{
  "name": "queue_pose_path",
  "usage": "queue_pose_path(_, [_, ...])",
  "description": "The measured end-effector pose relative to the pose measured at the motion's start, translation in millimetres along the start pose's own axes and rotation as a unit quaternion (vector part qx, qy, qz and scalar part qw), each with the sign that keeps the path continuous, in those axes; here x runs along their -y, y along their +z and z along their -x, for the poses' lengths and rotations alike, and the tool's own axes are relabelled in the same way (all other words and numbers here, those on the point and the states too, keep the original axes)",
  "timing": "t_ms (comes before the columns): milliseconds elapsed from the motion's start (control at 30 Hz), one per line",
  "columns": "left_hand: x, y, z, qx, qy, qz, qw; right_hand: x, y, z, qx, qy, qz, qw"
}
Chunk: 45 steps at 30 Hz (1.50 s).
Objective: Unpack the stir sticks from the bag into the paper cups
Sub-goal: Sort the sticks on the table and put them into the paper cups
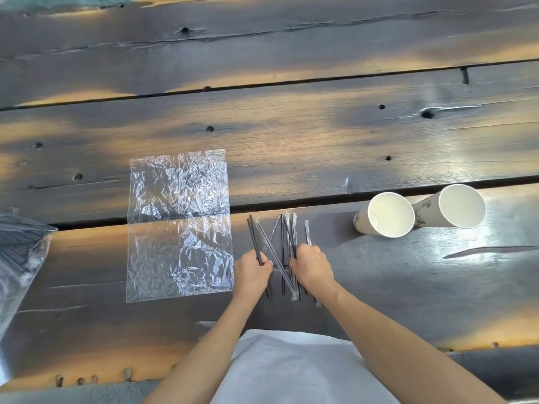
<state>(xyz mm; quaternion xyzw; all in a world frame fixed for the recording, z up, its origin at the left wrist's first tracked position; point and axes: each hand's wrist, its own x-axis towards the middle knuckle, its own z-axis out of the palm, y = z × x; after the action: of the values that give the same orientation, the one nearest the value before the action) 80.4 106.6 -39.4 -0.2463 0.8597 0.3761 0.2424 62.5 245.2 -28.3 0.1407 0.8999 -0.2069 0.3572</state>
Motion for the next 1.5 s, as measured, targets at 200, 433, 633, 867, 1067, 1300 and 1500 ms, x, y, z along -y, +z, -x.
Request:
queue_pose_path(200, [-23, 15, 0, 0.029, 0.049, -0.031, 0.998, -4, -6, 0, 0.024, 0.027, -0.098, 0.995])
queue_pose_path(433, [-38, 27, -3, 0.011, 0.045, -0.15, 0.988, -19, -16, 3, 0.019, 0.011, -0.175, 0.984])
queue_pose_path(633, [-39, 20, -11, 0.058, 0.021, -0.131, 0.989, -21, -19, 2, 0.035, 0.007, -0.24, 0.97])
queue_pose_path(867, [-35, -7, -7, 0.166, 0.012, 0.043, 0.985, -21, -33, 7, 0.09, -0.08, -0.345, 0.931])
queue_pose_path(1067, [-37, -13, 12, 0.175, 0.044, 0.069, 0.981, -18, -39, 17, 0.105, -0.134, -0.384, 0.907])
queue_pose_path(1300, [-53, -14, 47, 0.246, -0.023, 0.364, 0.898, -23, -45, 29, 0.062, -0.165, -0.434, 0.884])
queue_pose_path(1500, [-55, -20, 58, 0.298, -0.017, 0.449, 0.842, -27, -57, 43, 0.038, -0.194, -0.395, 0.897])
